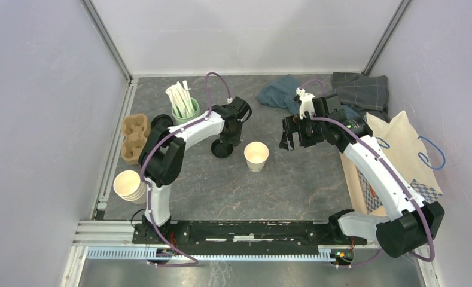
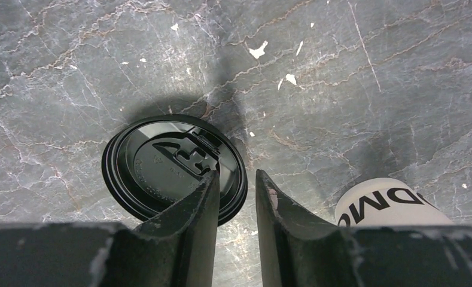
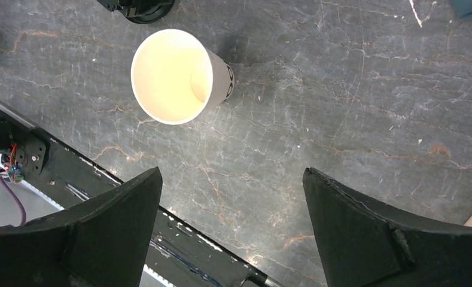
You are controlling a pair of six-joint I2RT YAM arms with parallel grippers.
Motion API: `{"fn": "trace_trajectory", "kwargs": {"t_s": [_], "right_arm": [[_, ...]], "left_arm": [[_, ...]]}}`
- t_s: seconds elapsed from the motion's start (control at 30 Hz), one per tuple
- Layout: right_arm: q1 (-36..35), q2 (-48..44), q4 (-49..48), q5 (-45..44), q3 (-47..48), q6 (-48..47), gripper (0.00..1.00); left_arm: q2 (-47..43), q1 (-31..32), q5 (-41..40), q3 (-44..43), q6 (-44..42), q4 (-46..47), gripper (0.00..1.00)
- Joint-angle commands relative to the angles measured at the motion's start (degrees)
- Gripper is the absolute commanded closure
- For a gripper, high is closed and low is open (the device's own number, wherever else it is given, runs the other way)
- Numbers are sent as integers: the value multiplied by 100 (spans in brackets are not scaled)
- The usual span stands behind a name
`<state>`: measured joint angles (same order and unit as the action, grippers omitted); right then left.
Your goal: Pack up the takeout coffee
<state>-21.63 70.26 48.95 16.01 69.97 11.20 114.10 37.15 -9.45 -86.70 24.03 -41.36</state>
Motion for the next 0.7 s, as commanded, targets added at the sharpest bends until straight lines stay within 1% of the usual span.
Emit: {"fn": "trace_trajectory", "kwargs": {"t_s": [0.0, 0.43, 0.57, 0.67], "right_arm": [[30, -210, -167, 34, -165, 40, 5], [15, -275, -231, 122, -246, 58, 6], [25, -302, -220, 111, -265, 51, 6], [20, -320, -220, 90, -250, 17, 6]], "left_arm": [[55, 133, -156, -99, 41, -38, 66], [434, 223, -493, -137, -80, -86, 70], [434, 225, -545, -160, -129, -92, 79], [353, 230, -539, -364, -195, -247, 90]]}}
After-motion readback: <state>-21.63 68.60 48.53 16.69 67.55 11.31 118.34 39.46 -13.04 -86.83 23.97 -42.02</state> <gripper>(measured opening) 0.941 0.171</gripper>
